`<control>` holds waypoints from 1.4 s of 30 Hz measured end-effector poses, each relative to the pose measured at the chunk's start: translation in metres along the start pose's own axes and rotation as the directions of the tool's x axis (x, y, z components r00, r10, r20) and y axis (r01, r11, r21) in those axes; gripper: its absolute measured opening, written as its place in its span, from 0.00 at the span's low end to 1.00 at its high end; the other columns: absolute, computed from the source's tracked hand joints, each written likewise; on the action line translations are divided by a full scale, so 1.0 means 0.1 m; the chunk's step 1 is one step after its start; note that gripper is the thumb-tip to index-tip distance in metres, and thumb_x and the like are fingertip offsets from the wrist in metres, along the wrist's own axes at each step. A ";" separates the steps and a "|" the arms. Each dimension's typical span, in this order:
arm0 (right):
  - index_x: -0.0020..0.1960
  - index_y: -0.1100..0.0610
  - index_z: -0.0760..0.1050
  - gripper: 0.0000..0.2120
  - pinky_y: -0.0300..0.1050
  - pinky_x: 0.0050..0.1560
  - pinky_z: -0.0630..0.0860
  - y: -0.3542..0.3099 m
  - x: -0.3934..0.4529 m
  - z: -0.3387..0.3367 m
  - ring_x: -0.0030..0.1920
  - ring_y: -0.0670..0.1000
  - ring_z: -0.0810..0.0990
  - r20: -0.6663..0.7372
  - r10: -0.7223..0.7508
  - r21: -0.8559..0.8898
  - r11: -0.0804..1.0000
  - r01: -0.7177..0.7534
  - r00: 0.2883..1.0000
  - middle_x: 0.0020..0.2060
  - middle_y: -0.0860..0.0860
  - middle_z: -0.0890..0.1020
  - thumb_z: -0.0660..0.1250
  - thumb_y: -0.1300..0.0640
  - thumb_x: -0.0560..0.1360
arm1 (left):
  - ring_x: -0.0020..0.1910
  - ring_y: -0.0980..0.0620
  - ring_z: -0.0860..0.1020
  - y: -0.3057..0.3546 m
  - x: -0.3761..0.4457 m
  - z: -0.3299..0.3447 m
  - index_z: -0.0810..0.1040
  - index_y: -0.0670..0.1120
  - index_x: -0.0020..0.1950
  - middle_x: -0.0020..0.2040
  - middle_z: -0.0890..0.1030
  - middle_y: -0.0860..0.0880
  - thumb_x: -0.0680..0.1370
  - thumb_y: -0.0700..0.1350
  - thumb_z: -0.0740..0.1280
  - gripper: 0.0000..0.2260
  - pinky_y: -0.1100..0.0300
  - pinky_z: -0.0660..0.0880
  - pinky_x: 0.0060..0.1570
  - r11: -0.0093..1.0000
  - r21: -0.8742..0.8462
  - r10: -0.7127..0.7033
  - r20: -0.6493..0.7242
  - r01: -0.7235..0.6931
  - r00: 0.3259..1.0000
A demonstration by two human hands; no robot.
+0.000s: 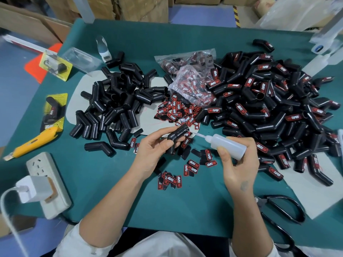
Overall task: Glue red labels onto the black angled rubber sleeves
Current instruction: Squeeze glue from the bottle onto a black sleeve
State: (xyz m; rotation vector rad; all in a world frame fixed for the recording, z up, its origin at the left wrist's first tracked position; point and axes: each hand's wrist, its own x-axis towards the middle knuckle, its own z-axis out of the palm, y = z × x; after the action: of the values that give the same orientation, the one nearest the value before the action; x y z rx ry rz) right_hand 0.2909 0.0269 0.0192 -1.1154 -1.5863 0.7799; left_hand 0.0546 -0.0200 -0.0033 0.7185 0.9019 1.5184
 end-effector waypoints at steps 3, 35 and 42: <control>0.59 0.43 0.74 0.09 0.52 0.51 0.76 0.00 0.00 0.00 0.53 0.53 0.79 0.004 0.000 -0.001 1.000 0.000 1.000 0.52 0.43 0.77 0.70 0.46 0.80 | 0.63 0.37 0.83 0.01 0.00 0.00 0.83 0.45 0.68 0.65 0.83 0.39 0.78 0.47 0.77 0.19 0.56 0.80 0.61 1.000 -0.021 0.004 -0.017 -0.004 1.000; 0.59 0.36 0.73 0.11 0.50 0.51 0.76 -0.06 0.01 0.00 0.53 0.50 0.79 0.026 -0.047 -0.016 0.999 0.047 0.999 0.53 0.38 0.77 0.70 0.47 0.80 | 0.65 0.35 0.82 -0.08 0.03 -0.10 0.80 0.44 0.71 0.67 0.82 0.38 0.81 0.44 0.74 0.19 0.53 0.79 0.63 0.998 0.064 0.023 0.022 -0.025 0.999; 0.59 0.41 0.73 0.10 0.50 0.51 0.75 -0.06 0.01 0.01 0.53 0.53 0.79 0.046 -0.045 -0.019 0.999 0.046 0.998 0.53 0.37 0.77 0.70 0.47 0.79 | 0.65 0.36 0.82 -0.04 0.02 -0.06 0.80 0.44 0.71 0.67 0.81 0.38 0.80 0.45 0.74 0.19 0.52 0.79 0.64 0.998 0.059 0.027 0.024 -0.028 0.999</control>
State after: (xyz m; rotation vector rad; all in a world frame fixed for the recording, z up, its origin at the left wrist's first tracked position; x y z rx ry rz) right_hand 0.2886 0.0259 0.0247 -1.0790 -1.6557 0.7656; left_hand 0.0514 -0.0185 -0.0098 0.7928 0.9263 1.5096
